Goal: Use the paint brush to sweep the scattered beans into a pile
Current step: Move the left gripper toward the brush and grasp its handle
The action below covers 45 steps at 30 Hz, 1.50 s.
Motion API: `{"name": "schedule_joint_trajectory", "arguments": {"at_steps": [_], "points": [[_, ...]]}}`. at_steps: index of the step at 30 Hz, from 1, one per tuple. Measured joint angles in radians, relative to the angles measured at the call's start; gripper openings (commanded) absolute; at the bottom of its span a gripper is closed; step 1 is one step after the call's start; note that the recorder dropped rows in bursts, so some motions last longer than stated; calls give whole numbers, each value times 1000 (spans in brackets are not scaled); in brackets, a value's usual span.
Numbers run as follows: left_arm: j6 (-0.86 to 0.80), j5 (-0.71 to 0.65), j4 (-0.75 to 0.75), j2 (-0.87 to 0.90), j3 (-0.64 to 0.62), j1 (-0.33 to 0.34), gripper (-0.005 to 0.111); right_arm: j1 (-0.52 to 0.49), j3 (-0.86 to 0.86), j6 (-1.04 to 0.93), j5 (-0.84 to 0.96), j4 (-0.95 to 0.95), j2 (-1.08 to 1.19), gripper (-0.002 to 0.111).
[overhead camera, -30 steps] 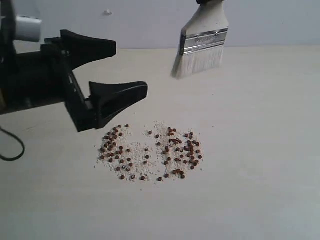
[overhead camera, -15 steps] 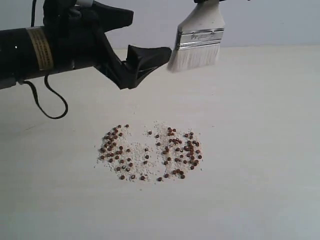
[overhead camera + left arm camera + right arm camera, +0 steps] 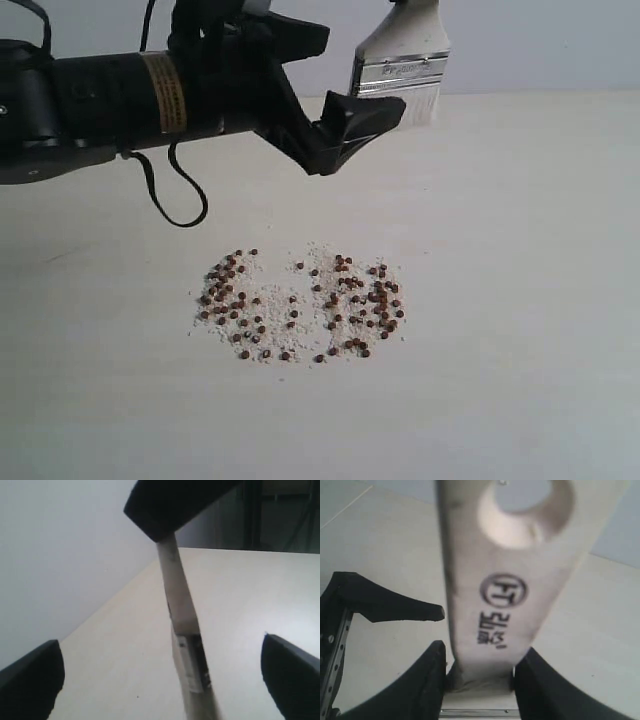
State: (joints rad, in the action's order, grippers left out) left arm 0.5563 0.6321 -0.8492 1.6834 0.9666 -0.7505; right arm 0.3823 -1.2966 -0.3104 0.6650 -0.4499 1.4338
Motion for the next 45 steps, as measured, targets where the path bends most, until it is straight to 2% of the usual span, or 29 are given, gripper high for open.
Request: {"name": "schedule_joint_trajectory", "arguments": {"at_steps": [7,16,30,31,32,34,35,36,38,43,45], "points": [[59,-12,44,20,32,-10,104,0,0,0,-11,4,0,0],[60,-13,69,28,42,-72,104,0,0,0,-15,5,0,0],[71,-22,137,35,48,-72,101,0,0,0,-12,5,0,0],[71,-22,149,40,48,-72,97,0,0,0,-12,2,0,0],[71,-22,159,45,50,-72,82,0,0,0,-12,2,0,0],[74,-27,169,55,50,-72,62,0,0,0,-12,-1,0,0],[76,-28,169,57,50,-72,49,0,0,0,-12,-2,0,0],[76,-28,171,57,50,-72,25,0,0,0,-12,-2,0,0],[76,-28,171,57,50,-72,1,0,0,0,-7,-3,0,0],[57,-26,153,57,52,-74,0,0,0,0,-7,-6,0,2],[64,-30,142,57,52,-74,0,0,0,-2,-1,-6,0,25]]}}
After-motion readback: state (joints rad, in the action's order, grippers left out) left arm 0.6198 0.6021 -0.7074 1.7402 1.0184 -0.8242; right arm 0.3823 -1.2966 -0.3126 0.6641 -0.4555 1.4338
